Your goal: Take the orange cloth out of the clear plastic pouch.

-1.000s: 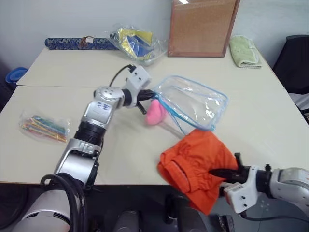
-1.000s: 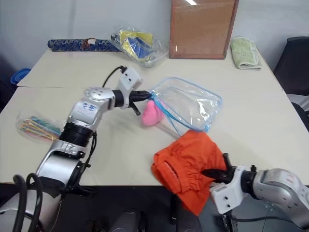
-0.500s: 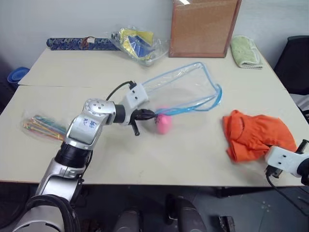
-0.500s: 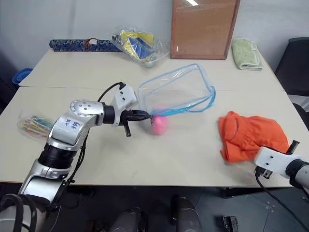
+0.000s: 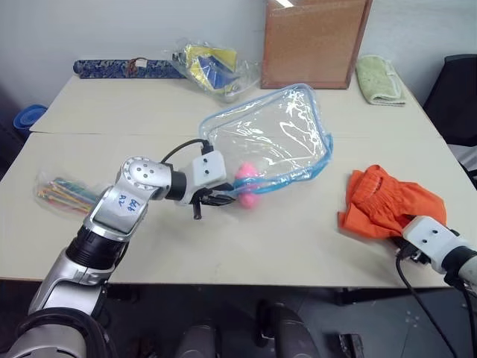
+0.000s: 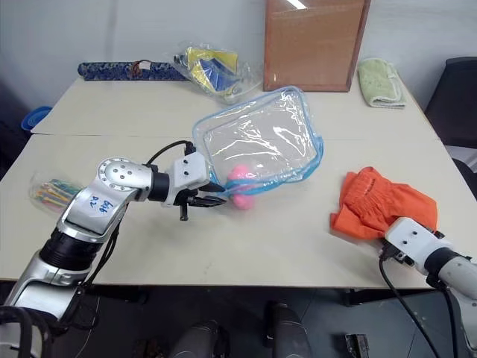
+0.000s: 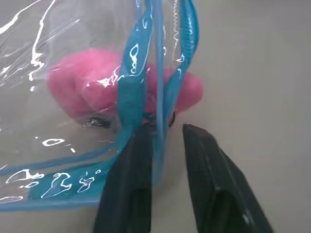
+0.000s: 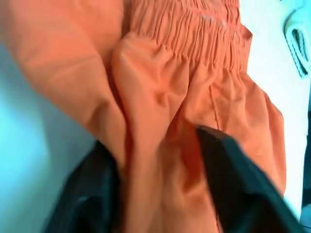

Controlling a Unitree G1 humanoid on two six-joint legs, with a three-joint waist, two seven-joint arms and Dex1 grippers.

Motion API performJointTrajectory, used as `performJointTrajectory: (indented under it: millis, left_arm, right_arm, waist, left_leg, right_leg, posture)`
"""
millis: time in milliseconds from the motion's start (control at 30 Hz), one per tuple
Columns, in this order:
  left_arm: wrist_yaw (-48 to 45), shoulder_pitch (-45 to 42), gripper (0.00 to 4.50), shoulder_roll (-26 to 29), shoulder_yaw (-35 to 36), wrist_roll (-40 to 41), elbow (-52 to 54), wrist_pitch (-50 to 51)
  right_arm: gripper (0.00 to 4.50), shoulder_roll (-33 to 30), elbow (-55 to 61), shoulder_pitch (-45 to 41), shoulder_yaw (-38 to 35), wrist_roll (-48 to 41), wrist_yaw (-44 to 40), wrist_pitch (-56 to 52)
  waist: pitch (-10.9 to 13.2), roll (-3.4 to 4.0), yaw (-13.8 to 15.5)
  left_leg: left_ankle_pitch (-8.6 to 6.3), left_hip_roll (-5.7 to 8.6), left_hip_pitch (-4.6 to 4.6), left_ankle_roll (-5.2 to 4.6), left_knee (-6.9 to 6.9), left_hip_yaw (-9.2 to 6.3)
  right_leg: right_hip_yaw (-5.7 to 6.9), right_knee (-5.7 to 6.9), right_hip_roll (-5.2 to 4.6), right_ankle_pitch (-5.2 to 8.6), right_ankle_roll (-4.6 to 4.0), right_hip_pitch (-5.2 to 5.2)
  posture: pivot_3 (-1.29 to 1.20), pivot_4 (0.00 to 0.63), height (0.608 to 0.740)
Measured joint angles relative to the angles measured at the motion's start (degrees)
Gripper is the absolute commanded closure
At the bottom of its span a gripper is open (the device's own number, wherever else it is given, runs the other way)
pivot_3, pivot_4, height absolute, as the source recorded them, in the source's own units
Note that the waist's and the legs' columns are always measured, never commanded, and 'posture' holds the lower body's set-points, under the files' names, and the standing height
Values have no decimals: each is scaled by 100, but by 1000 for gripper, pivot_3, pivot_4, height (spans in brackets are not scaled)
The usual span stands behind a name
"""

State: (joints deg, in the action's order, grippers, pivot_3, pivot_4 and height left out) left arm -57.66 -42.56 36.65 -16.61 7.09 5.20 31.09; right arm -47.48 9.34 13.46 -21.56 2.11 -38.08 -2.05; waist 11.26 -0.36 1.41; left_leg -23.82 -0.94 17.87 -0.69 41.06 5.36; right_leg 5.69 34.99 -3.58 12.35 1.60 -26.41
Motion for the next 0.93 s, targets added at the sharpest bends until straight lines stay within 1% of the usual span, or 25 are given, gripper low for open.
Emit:
performJointTrajectory:
  millis: [33, 167, 267, 400, 500, 600, 700, 800, 933]
  left_arm:
    - [-38, -57, 2034, -51, 30, 21, -112, -186]
    - [-205, -257, 2034, -114, 328, 136, -592, -943]
    - [-537, -255, 2034, -32, 678, 551, -692, -953]
    - [-1015, 89, 2034, 527, 1438, 1249, -567, -701]
    - [-1371, 642, 2034, 1166, 2093, 1780, -500, -332]
    - [-1825, 1267, 2034, 1815, 2543, 2106, -455, -61]
    - [-2217, 1865, 2034, 2437, 2924, 2316, -470, 235]
    - [-2317, 2048, 2034, 2626, 3257, 2529, -477, 463]
    - [-2310, 2356, 2034, 2642, 3430, 2625, -314, 448]
  right_arm:
    - [715, 0, 162, 51, -18, -115, -62, -119]
    - [715, -2, 709, 66, -378, -785, -392, -788]
    - [715, -116, 1082, 225, -853, -1570, -912, -1445]
    - [715, -395, 1496, 614, -1860, -2685, -1590, -2616]
    - [715, -456, 1527, 1034, -2811, -3429, -2027, -3518]
    - [715, -456, 1420, 1345, -3538, -3819, -2275, -4039]
    - [715, -456, 1079, 1620, -4204, -3951, -2347, -4429]
    - [715, -436, 981, 1942, -4480, -4008, -2472, -4586]
    - [715, -255, 1016, 2088, -4506, -4097, -2489, -4639]
  waist:
    - [0, 0, -1]
    - [0, 0, -5]
    - [1, 1, -12]
    - [2, 3, -25]
    - [2, 2, -8]
    - [2, 2, -8]
    - [3, 1, 15]
    - [3, 1, 27]
    - [3, 2, -1]
  left_leg:
    - [0, 0, 0, 0, 0, 0]
    - [0, -2, 3, 0, 0, -2]
    - [0, -5, 7, 0, -1, -2]
    - [-2, -9, 6, -3, -4, -4]
    - [-8, -10, 7, -12, -6, -9]
    - [-15, -10, 7, -22, -6, -7]
    - [-19, -8, 11, -27, -7, -10]
    - [-22, -8, 13, -31, -7, -12]
    - [-24, -10, 10, -26, -14, -6]
  right_leg:
    - [0, 0, 0, 0, 0, -1]
    - [5, 0, 2, 0, 0, -4]
    - [8, 1, 6, 0, 0, -8]
    - [10, -3, 5, 0, -1, -7]
    - [13, -8, 4, 2, -3, -7]
    - [12, -14, 2, 2, -2, -6]
    - [15, -24, 0, 2, -1, -6]
    - [15, -28, -1, 2, 0, -4]
    - [12, -26, 1, 2, 1, -8]
  posture:
    - [0, 150, 740]
    - [0, 150, 740]
    - [0, 150, 740]
    - [0, 150, 740]
    - [0, 150, 740]
    - [0, 150, 740]
    - [0, 150, 740]
    - [0, 150, 740]
    - [0, 150, 740]
